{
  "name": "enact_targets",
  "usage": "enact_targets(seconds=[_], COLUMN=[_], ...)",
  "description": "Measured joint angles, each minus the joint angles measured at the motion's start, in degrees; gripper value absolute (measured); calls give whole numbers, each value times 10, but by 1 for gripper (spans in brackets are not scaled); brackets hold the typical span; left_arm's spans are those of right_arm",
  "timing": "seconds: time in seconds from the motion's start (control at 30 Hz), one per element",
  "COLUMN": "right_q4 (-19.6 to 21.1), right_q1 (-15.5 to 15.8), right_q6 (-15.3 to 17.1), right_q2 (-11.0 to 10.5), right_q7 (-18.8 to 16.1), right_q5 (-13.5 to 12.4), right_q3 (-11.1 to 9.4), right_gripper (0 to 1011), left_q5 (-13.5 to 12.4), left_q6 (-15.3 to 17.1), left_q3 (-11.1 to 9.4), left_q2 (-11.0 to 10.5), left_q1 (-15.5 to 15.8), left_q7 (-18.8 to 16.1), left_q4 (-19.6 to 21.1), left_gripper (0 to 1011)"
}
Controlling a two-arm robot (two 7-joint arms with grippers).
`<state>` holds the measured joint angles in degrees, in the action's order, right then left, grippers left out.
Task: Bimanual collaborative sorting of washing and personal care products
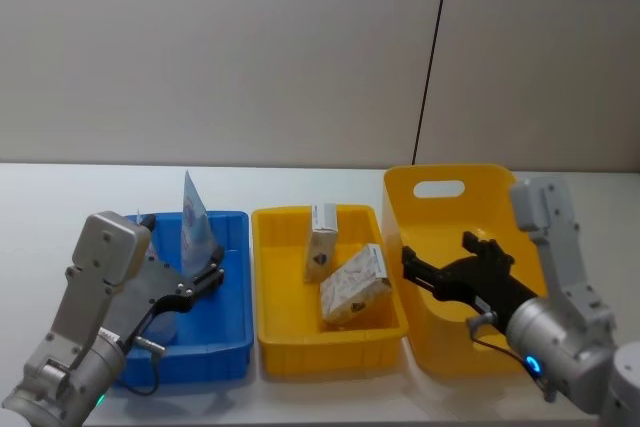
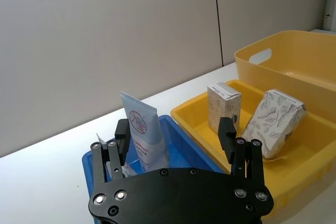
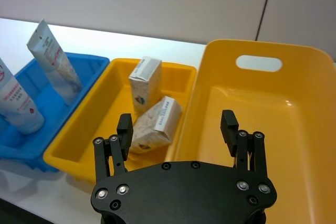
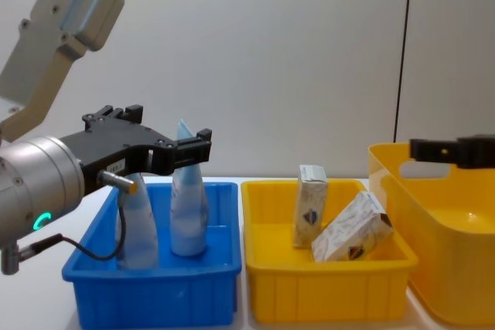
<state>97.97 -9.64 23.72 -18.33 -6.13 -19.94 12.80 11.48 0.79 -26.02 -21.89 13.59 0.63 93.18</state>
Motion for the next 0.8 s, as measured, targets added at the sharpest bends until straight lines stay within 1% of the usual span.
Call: enact_targets(seconds=[0.13, 0.27, 0.3, 0.37, 0.43, 0.5, 0.53, 0.67, 0.73, 0.8], right_q4=[-23, -42, -42, -61, -71, -85, -97, -122, -149, -166], right_q1=[-26, -46, -46, -64, -74, -87, -98, -119, -139, -151], right_q6=[15, 21, 21, 24, 25, 26, 27, 30, 31, 32], right_q2=[14, 25, 25, 34, 39, 45, 49, 58, 66, 71], right_q7=[-8, -14, -14, -17, -19, -19, -18, -15, -12, -10], right_q5=[-5, -6, -6, -6, -6, -3, 2, 11, 19, 24], right_q3=[7, 13, 13, 20, 23, 28, 32, 40, 47, 51], right_gripper=[1004, 1004, 1004, 1003, 1004, 1004, 1003, 1003, 1003, 1003], left_q5=[0, 0, 0, 0, 0, 0, 0, 0, 0, 0], left_q6=[0, 0, 0, 0, 0, 0, 0, 0, 0, 0], left_q3=[0, 0, 0, 0, 0, 0, 0, 0, 0, 0], left_q2=[0, 0, 0, 0, 0, 0, 0, 0, 0, 0], left_q1=[0, 0, 0, 0, 0, 0, 0, 0, 0, 0], left_q7=[0, 0, 0, 0, 0, 0, 0, 0, 0, 0], left_q4=[0, 0, 0, 0, 0, 0, 0, 0, 0, 0], left_gripper=[1001, 1001, 1001, 1001, 1001, 1001, 1001, 1001, 1001, 1001])
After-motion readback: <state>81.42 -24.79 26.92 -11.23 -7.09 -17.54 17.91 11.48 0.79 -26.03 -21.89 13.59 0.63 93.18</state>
